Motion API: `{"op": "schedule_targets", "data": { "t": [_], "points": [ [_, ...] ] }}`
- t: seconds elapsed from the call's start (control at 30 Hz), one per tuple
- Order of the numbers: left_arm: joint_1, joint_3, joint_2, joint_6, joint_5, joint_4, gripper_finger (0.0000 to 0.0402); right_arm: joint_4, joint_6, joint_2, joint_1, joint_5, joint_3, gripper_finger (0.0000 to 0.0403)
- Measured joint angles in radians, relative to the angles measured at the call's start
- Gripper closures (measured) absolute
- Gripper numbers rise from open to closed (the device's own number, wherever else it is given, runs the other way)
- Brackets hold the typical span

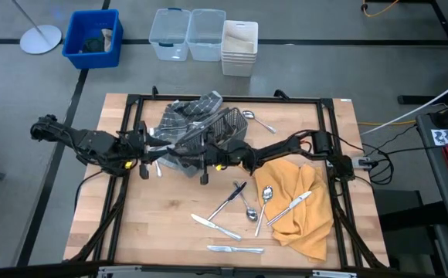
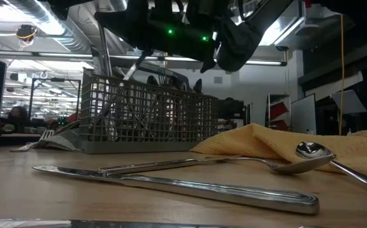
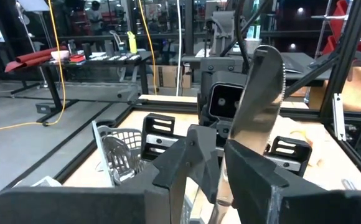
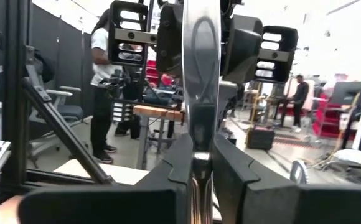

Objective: Sort silverware
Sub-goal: Put the silver knife into the gray silverware basket

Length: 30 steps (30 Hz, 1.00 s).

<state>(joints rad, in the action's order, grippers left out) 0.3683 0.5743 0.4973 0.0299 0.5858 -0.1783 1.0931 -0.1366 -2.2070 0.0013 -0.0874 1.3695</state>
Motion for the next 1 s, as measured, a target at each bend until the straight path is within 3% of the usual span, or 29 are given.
{"op": "schedule_targets", "data": {
  "t": [0.57,1.0],
  "points": [
    [-0.001,0.000,0.003,0.000,0.000,0.001,0.0302,-0.032,-0.108,-0.001,0.000,0.076,-0.001,0.0358],
    [-0.001,0.000,0.003,0.000,0.000,0.002,0.0302,-0.059,-0.107,0.000,0.000,0.093,-0.001,0.0316]
  ]
}}
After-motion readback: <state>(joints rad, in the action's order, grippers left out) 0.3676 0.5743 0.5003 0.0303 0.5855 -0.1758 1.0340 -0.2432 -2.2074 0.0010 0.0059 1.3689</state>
